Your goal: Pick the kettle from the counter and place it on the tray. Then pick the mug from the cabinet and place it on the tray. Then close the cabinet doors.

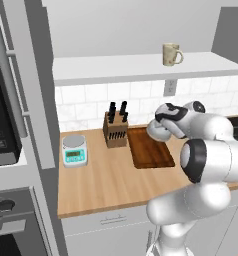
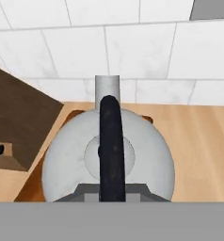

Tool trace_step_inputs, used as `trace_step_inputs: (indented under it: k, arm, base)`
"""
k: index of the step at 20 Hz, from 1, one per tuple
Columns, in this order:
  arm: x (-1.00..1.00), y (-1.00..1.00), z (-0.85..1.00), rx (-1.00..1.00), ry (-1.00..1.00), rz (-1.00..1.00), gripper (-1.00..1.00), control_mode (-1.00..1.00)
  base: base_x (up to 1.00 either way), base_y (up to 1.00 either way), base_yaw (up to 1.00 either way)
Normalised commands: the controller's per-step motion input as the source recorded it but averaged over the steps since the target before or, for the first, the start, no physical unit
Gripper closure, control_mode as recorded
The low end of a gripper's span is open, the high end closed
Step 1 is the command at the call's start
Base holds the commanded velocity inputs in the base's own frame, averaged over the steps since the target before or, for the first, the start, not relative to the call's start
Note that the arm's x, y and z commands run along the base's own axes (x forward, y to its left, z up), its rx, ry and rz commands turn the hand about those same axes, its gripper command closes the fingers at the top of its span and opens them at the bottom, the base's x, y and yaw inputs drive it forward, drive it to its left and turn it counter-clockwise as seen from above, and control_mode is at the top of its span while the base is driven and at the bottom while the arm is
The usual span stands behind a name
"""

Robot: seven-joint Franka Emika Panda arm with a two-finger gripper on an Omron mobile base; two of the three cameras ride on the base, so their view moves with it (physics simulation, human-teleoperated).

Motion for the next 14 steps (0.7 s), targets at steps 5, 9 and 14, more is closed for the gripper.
trace_step_inputs:
  k: [5, 9, 14]
  arm:
    - [0.00, 0.58, 0.00, -0.05, 0.06, 0.00, 1.00, -1.00]
    - [0.15, 0.42, -0.07, -0.02, 0.00, 0.00, 1.00, -1.00]
    - [0.23, 0.05, -0.29, -0.06, 0.00, 0.00, 1.00, -1.00]
  base:
    - [0.00, 0.00, 0.00]
    - [0.00, 0.00, 0.00]
    - [0.00, 0.00, 0.00]
